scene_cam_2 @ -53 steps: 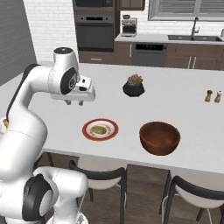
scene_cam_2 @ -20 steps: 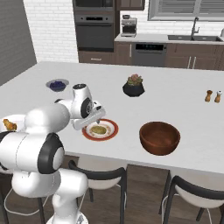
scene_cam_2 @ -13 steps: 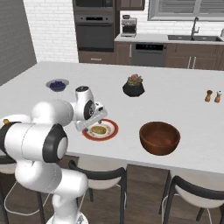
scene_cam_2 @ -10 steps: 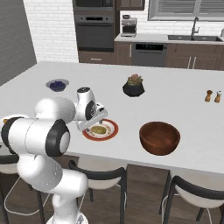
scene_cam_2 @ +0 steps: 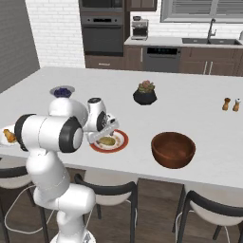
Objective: Pick the chicken drumstick and potato from their plates and place them in the bowl. Then put the bowl in the fridge.
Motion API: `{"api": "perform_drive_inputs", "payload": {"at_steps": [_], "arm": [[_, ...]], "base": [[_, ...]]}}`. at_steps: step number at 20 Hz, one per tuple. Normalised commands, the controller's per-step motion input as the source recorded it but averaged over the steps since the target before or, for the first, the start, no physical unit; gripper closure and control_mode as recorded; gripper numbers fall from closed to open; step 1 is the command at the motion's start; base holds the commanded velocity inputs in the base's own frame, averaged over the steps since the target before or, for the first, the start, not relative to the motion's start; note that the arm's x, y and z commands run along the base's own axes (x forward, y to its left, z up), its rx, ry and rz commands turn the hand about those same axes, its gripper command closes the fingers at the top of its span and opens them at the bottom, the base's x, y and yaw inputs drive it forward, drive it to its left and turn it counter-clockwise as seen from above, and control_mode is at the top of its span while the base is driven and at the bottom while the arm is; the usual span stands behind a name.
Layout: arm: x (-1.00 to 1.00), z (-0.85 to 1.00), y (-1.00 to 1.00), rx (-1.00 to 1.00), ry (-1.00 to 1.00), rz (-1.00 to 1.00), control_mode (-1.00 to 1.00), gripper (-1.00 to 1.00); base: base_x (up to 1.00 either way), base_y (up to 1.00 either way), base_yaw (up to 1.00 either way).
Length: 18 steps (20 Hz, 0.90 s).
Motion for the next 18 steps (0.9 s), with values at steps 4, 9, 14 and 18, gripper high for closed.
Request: {"api": "perform_drive_inputs", "payload": {"at_steps": [4,9,14,18], "arm": [[0.28,-0.18,-0.15,0.00,0.00,0.00,-1.00,-1.00],[0.11,-0.31,0.00,0.00,0.00,0.00,-1.00,-1.00],[0.00,-0.42,0.00,0.00,0.00,0.00,-1.00,-1.00],[-0.04,-0.36,-0.08,-0.01,-0.01,0.02,-1.00,1.00]], "base": [[0.00,0.00,0.00],[0.00,0.00,0.00],[0.00,0.00,0.00],[0.00,0.00,0.00]]}}
